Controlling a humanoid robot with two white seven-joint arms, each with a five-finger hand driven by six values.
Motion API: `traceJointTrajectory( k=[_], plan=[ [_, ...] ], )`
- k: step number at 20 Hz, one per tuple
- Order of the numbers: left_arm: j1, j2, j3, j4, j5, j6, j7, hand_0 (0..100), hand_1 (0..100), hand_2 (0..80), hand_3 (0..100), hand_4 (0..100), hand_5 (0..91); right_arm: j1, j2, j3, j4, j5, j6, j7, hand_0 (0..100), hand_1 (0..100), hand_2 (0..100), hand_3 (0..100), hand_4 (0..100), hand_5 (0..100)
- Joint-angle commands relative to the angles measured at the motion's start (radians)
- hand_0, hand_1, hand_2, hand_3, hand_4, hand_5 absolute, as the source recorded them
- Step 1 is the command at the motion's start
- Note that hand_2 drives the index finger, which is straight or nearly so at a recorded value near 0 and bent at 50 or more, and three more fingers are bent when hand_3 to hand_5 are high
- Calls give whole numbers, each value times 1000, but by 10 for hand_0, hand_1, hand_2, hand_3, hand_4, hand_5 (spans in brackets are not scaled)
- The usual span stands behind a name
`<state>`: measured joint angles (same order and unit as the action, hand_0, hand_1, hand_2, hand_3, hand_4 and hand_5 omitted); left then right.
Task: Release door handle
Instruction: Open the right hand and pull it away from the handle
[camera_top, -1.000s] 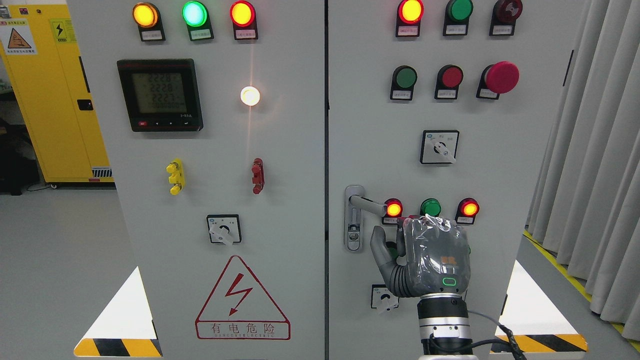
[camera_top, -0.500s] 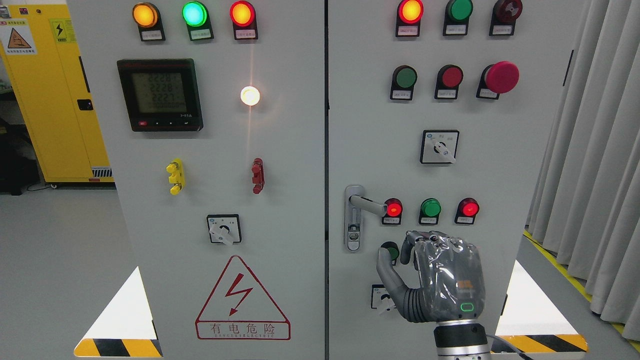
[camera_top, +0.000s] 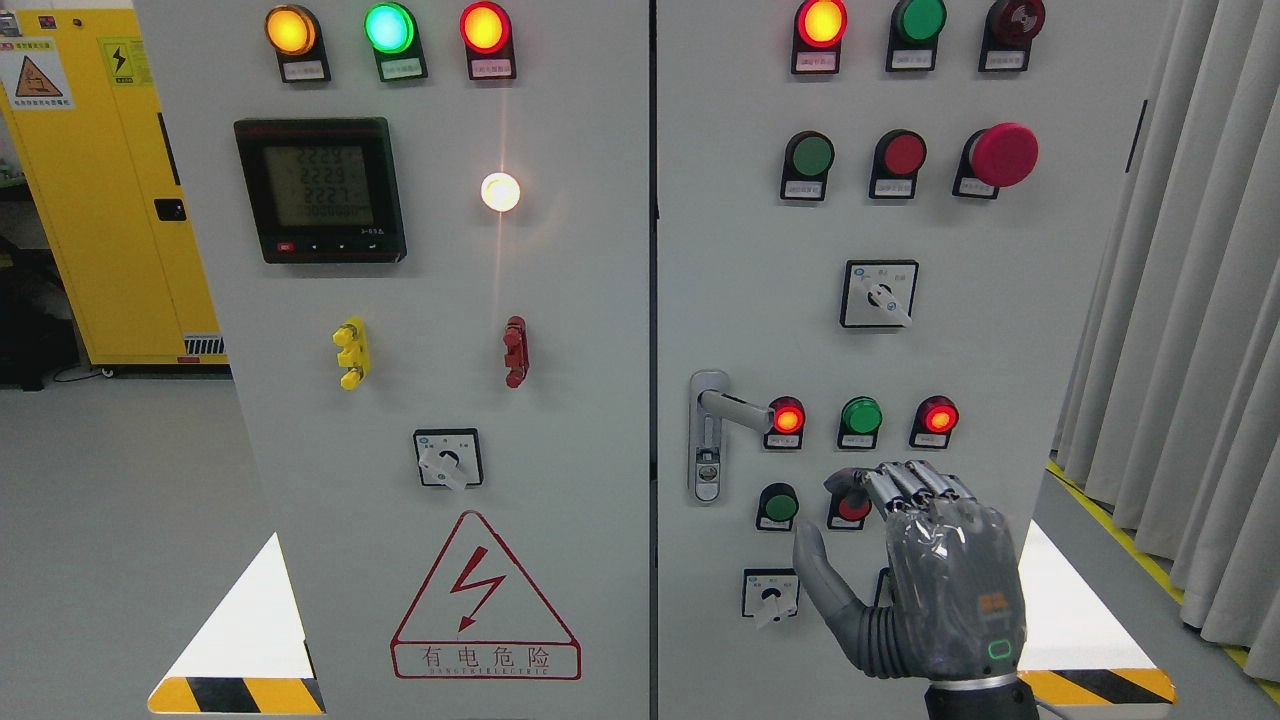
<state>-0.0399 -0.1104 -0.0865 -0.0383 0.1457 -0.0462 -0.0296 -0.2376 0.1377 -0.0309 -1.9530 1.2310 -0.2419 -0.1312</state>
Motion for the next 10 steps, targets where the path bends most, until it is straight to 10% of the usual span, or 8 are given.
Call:
traceJointTrajectory(
  k=[1,10],
  plan=[
    [0,0,1,0,0,-4,0,120,556,0,0,0,0,11,0,-90,-20,-48,-22,-10,629,339,39,41,34,0],
    [0,0,1,0,0,-4,0,120,556,0,0,0,0,11,-1,-75,-20,-48,-25,-2,706,289,0,0,0,0]
  ],
)
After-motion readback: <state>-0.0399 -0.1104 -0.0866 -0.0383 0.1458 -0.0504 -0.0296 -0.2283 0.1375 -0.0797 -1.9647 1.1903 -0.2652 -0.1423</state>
